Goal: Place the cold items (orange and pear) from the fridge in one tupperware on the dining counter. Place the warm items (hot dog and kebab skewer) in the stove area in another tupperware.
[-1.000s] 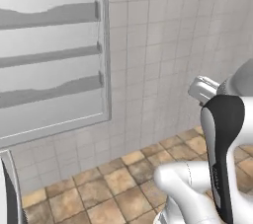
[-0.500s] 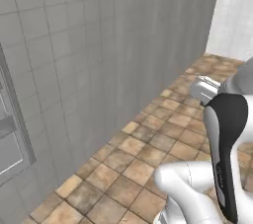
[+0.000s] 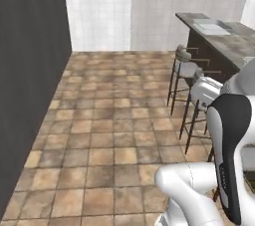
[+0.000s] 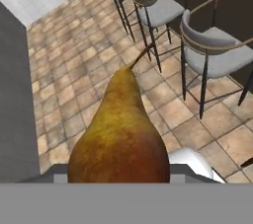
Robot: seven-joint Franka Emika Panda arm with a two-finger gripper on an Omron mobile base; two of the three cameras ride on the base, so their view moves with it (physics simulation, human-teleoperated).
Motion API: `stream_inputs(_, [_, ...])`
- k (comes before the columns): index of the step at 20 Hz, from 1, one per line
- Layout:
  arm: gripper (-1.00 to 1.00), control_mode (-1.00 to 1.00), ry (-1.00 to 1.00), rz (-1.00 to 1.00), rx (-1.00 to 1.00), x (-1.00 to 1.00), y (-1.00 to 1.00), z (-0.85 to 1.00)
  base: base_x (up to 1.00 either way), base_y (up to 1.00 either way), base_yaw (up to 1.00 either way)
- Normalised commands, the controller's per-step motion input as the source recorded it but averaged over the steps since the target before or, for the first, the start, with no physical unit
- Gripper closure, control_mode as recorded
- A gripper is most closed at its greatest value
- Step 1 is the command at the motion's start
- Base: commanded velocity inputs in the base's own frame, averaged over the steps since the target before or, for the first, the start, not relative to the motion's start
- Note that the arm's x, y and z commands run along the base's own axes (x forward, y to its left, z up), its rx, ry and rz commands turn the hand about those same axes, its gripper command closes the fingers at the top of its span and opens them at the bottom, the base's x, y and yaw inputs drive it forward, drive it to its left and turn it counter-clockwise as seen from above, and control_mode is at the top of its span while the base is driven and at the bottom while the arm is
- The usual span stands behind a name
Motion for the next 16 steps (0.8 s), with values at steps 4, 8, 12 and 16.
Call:
stream_inputs(4, [1.0, 1.0, 0.0, 0.0, 0.0, 0.0, 0.0, 0.0, 0.01, 0.0, -1.0])
stream_inputs(8, [1.0, 1.0, 0.0, 0.0, 0.0, 0.0, 0.0, 0.0, 0.06, 0.0, -0.79])
stream_inputs(12, [1.0, 1.0, 0.0, 0.0, 0.0, 0.0, 0.0, 0.0, 0.09, 0.04, -0.73])
stream_inputs(16, [1.0, 1.0, 0.0, 0.0, 0.0, 0.0, 0.0, 0.0, 0.73, 0.53, -0.57])
